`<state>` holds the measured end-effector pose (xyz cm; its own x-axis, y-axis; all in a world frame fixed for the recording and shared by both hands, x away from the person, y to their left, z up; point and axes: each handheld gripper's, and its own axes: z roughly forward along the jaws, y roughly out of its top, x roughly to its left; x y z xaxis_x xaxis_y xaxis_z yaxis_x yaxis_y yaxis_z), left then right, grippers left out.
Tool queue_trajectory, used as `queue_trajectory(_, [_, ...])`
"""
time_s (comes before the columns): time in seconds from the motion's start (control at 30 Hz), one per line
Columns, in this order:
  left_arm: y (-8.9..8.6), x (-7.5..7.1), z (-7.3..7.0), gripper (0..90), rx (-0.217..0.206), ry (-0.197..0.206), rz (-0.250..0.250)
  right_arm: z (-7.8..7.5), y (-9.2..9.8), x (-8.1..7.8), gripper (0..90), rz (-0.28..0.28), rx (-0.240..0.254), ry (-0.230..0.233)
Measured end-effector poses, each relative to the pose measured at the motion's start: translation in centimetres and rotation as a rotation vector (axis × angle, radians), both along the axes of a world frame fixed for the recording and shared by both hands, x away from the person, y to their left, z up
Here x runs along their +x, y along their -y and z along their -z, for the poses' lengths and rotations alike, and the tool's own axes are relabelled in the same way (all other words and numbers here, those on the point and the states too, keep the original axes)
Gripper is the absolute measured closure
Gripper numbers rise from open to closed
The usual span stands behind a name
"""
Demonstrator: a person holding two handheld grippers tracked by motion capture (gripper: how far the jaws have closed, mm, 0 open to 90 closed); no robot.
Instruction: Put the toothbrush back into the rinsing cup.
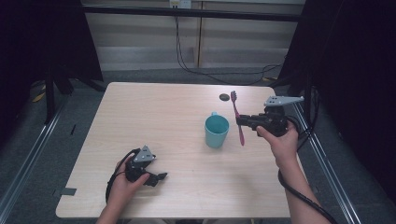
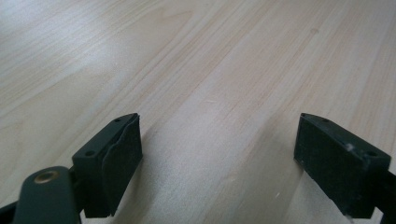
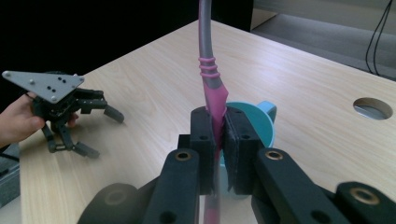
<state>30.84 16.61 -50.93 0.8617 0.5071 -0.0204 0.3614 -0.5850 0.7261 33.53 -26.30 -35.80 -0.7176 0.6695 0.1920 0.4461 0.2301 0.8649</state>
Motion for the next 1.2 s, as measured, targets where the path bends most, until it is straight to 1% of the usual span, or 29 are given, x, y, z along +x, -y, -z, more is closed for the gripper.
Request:
queue_trajectory(0.13, [0.0,0.0,0.0,14.9,0.000,0.000,0.000,0.1,-0.1,0.2,83.1,0.012,0.002,-0.001])
queue_trajectory(0.3, [0.0,0.0,0.0,15.0,0.000,0.000,0.000,0.0,-0.2,0.5,83.1,0.032,0.011,0.009])
queue_trajectory(0.43, [0.0,0.0,0.0,15.0,0.002,0.000,0.000,-0.1,-0.3,0.7,83.1,0.051,0.007,0.021])
queue_trajectory(0.53, [0.0,0.0,0.0,15.0,0.000,0.000,0.000,0.0,-0.5,0.8,83.1,0.057,0.000,0.022])
queue_trajectory(0.6, [0.0,0.0,0.0,14.9,0.000,0.000,0.000,0.1,-0.5,1.0,83.1,0.056,0.005,0.019])
queue_trajectory(0.73, [0.0,0.0,0.0,15.0,0.000,0.000,0.000,0.0,-0.7,1.2,83.1,0.069,0.002,0.027])
queue_trajectory(1.0, [0.0,0.0,0.0,14.9,0.000,0.000,0.000,-0.2,-1.0,1.5,83.1,0.076,0.009,0.040])
queue_trajectory(1.07, [0.0,0.0,0.0,15.0,-0.009,-0.002,-0.007,-0.3,-1.0,1.6,83.1,0.078,0.014,0.041])
queue_trajectory(1.2, [0.1,0.0,0.0,15.0,-0.009,-0.002,-0.007,-0.3,-1.2,1.8,83.1,0.087,0.017,0.044])
